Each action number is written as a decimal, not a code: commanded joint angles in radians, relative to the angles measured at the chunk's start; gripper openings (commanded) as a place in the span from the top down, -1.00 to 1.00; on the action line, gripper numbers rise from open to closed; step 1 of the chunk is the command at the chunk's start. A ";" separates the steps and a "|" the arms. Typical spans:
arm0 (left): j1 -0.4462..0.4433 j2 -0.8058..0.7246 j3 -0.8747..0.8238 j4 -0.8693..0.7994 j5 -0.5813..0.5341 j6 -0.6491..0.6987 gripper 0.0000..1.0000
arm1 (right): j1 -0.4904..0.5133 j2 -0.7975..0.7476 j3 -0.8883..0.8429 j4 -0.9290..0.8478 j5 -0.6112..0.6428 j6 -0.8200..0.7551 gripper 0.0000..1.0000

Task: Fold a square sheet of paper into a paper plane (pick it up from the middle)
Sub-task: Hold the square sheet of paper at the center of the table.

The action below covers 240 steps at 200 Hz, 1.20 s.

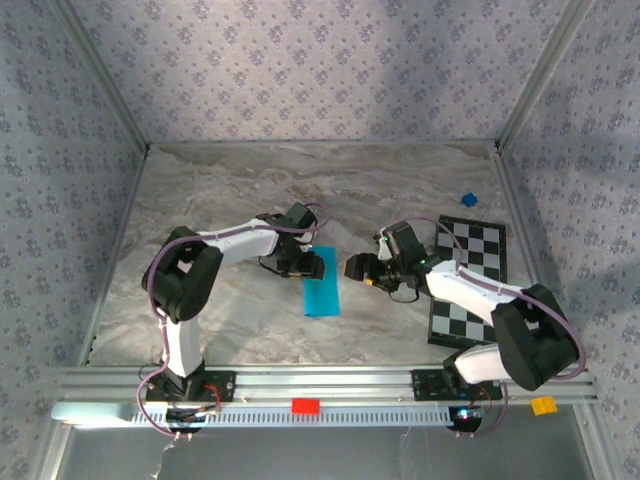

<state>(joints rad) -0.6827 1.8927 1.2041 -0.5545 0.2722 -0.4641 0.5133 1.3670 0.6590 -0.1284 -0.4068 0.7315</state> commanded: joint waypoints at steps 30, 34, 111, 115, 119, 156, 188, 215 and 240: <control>-0.013 0.087 -0.021 0.033 -0.039 0.005 -0.10 | 0.017 0.048 0.030 0.032 0.004 0.010 -0.15; -0.013 0.088 -0.020 0.033 -0.039 0.006 -0.10 | 0.019 0.051 0.030 0.037 0.001 0.013 -0.10; -0.017 0.094 -0.020 0.033 -0.039 0.015 -0.10 | 0.078 0.235 0.114 0.157 0.027 0.120 0.93; -0.016 0.095 -0.020 0.033 -0.039 0.015 -0.10 | 0.081 0.247 0.117 0.161 0.030 0.127 0.96; -0.016 0.095 -0.020 0.034 -0.039 0.015 -0.10 | 0.083 0.258 0.123 0.161 0.033 0.133 0.97; -0.016 0.100 -0.022 0.035 -0.039 0.015 -0.10 | 0.110 0.333 0.171 0.195 0.013 0.156 1.00; -0.017 0.100 -0.029 0.036 -0.050 0.018 -0.10 | 0.132 0.369 0.206 0.185 0.015 0.152 1.00; -0.020 0.111 -0.025 0.041 -0.045 0.018 -0.10 | 0.138 0.396 0.209 0.159 0.034 0.149 1.00; -0.022 0.111 -0.023 0.043 -0.047 0.017 -0.10 | 0.137 0.410 0.179 0.130 0.063 0.134 1.00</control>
<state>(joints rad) -0.6846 1.9049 1.2152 -0.5659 0.2676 -0.4637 0.6441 1.7454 0.8478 0.0448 -0.3782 0.8722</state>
